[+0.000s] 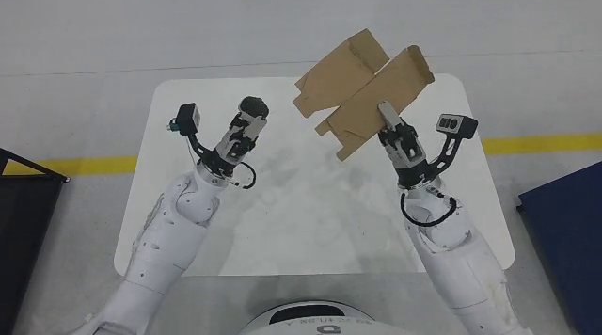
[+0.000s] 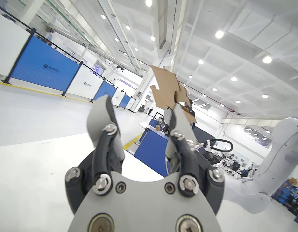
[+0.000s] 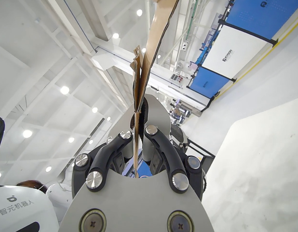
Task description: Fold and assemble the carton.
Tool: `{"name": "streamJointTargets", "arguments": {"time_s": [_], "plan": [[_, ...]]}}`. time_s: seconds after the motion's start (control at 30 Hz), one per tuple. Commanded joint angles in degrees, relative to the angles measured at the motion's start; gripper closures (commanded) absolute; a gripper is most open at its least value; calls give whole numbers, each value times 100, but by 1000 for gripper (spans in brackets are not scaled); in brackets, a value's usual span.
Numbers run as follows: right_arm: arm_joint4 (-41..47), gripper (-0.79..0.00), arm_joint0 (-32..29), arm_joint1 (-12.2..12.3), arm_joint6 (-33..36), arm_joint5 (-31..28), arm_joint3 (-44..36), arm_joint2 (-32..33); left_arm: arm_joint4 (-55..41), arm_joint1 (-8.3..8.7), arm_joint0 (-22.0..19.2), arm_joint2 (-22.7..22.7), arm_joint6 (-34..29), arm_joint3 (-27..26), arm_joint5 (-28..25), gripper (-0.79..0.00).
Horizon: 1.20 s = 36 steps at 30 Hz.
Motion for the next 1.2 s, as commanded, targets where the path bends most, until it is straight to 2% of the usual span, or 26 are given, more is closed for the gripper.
{"name": "streamJointTargets", "arguments": {"time_s": [0.0, 0.1, 0.37, 0.4, 0.47, 0.5, 0.57, 0.6, 0.77, 0.93, 1.07, 1.17], "plan": [[-84, 0, -37, 3, -24, -29, -120, 72, 16, 82, 311, -441, -103, -343, 4, -785], [-481, 0, -40, 11, -77, 10, -224, 210, -17, 153, 599, -757, -302, -709, -23, -785], [-481, 0, -40, 11, -77, 10, -224, 210, -17, 153, 599, -757, -302, -709, -23, -785], [-227, 0, -61, -3, -142, 57, -246, 132, -17, 153, 599, -757, -302, -709, -23, -785], [1692, 0, -69, -82, -322, 267, -423, -348, -17, 153, 599, -757, -302, -709, -23, -785], [2809, 0, -19, -112, -223, 624, -503, -556, -17, 153, 599, -757, -302, -709, -23, -785], [5091, 0, 132, -164, 176, 1151, -774, -699, -17, 153, 599, -757, -302, -709, -23, -785], [5918, 0, 178, -170, 461, 1525, -762, -666, -17, 153, 599, -757, -302, -709, -23, -785], [8700, 0, 312, -204, 1319, 3262, -558, -508, -17, 153, 599, -757, -302, -709, -23, -785], [10786, 0, 411, -275, 997, 4464, -402, -660, -17, 153, 599, -757, -302, -709, -23, -785], [12949, 0, 520, -367, 769, 5351, -352, -895, -17, 153, 599, -757, -302, -709, -23, -785], [13966, 0, 618, -406, 799, 5934, -450, -926, -17, 153, 599, -757, -302, -709, -23, -785]]}}
